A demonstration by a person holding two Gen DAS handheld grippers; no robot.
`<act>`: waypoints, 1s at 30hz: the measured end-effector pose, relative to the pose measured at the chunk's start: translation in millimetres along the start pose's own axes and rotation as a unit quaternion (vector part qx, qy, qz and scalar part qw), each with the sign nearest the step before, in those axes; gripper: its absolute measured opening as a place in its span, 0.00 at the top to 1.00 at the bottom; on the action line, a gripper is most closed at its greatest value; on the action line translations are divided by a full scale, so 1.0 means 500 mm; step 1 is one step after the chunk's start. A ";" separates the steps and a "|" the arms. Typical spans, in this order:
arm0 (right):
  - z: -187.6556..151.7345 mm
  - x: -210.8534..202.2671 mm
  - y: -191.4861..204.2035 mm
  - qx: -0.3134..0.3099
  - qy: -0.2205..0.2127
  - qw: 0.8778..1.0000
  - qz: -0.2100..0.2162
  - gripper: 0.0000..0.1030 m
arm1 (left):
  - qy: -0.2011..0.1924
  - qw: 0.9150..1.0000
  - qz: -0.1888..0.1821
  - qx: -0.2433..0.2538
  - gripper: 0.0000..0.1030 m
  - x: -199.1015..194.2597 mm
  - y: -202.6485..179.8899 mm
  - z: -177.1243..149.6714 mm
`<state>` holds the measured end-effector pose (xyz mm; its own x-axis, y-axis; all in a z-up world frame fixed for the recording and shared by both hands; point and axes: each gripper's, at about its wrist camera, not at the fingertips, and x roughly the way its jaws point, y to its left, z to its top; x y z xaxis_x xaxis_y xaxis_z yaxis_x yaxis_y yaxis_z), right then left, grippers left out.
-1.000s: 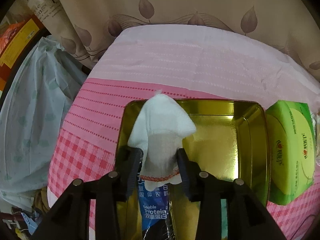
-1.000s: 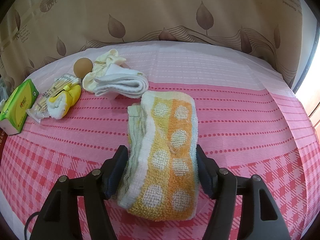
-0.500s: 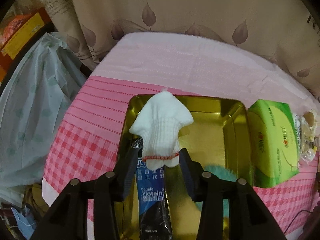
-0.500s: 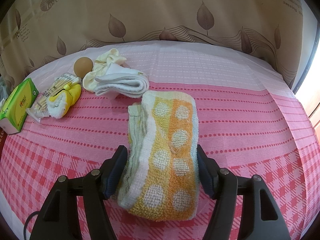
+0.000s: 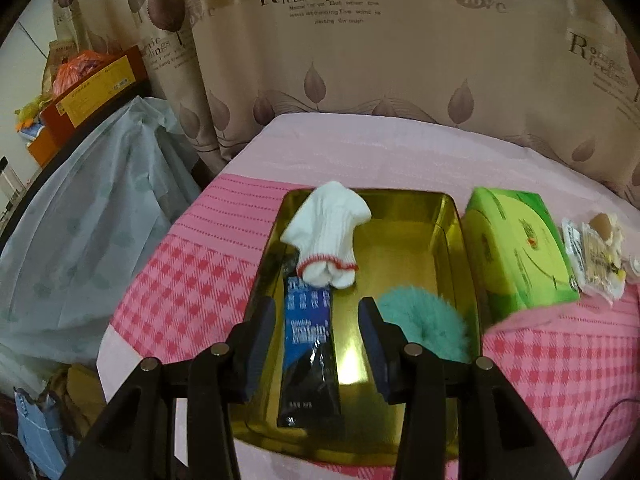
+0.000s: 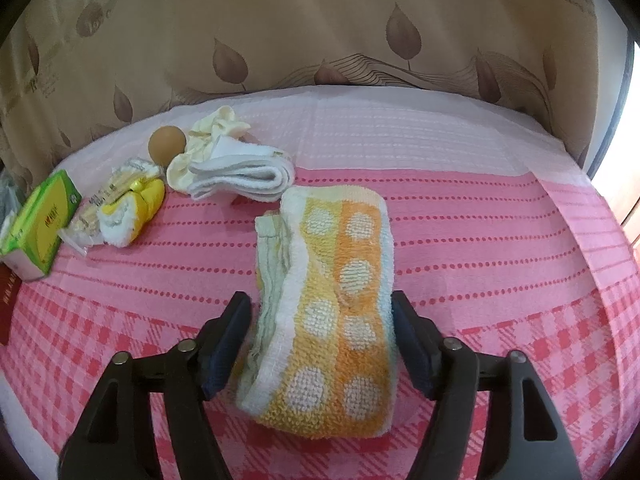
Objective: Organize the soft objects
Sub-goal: 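Open the left tool to release the glove into the tin, then carry the dotted orange towel with the right tool over the tin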
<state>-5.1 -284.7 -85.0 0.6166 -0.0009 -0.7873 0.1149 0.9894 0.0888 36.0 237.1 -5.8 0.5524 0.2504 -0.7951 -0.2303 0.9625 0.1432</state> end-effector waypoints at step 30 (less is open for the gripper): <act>-0.031 -0.096 0.094 0.007 -0.013 1.000 -0.027 0.61 | -0.007 1.000 -0.014 -0.024 0.58 0.018 0.033 -0.045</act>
<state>-41.1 -236.1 -52.4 0.6299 -0.0579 -0.7745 0.1592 0.9857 0.0558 19.2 253.1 -23.8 0.5704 0.2243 -0.7901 -0.2523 0.9633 0.0914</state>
